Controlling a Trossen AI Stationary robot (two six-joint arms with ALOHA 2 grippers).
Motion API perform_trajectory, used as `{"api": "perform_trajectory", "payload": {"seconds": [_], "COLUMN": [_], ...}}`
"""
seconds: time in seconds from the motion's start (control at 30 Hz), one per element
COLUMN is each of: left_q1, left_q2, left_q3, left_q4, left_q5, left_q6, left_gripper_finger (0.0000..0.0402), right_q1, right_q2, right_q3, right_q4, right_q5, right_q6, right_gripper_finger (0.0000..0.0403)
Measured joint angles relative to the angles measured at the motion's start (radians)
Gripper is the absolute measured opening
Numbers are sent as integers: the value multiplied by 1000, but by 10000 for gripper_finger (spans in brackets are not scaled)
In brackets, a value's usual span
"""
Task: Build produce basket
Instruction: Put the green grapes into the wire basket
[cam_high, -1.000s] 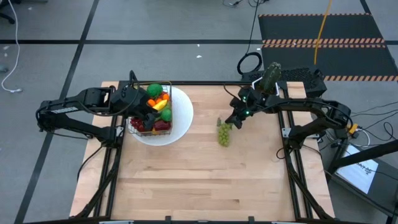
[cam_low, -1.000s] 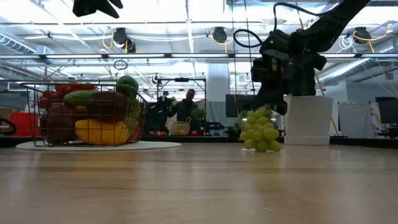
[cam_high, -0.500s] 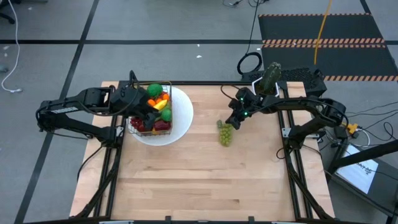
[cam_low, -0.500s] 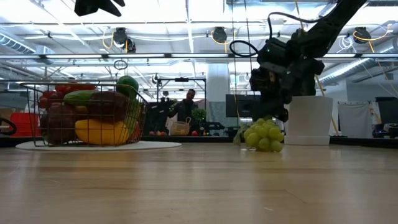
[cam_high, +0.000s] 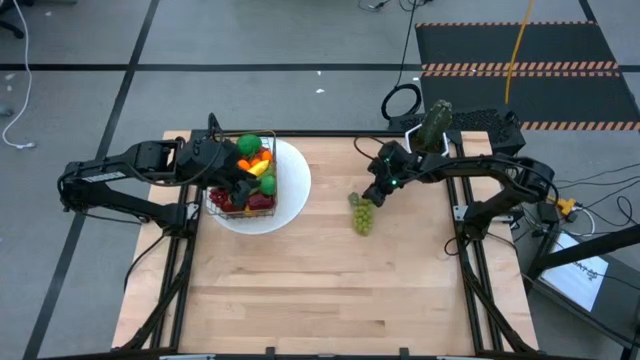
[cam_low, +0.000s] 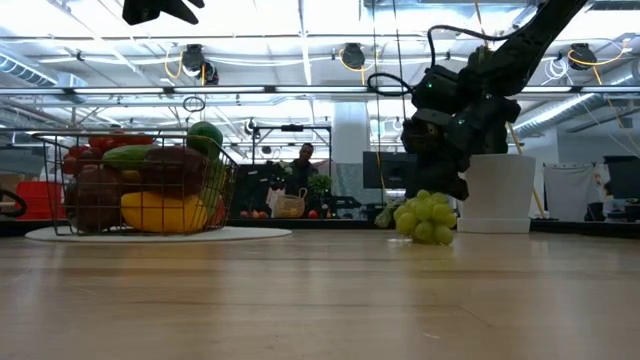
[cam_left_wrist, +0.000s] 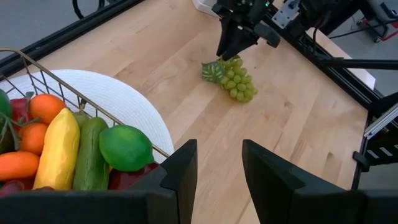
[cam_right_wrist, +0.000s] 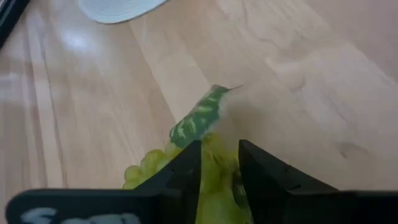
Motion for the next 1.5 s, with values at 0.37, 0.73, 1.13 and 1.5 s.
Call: {"api": "perform_trajectory", "payload": {"seconds": [0.37,0.73,1.13,1.5], "left_q1": [0,0,0,0], "left_q2": [0,0,0,0], "left_q3": [0,0,0,0], "left_q4": [-3,-4,-4,-4], "left_q5": [0,0,1,1], "left_q6": [2,2,1,1], "left_gripper_finger": [127,127,127,127], "right_q1": [-9,-23,1,9], "right_q2": [36,30,9,10], "right_q3": [0,0,0,0], "right_q4": [5,-26,-22,-34], "right_q5": [73,74,76,76], "right_q6": [158,325,385,360], "right_gripper_finger": [122,124,190,163]}}
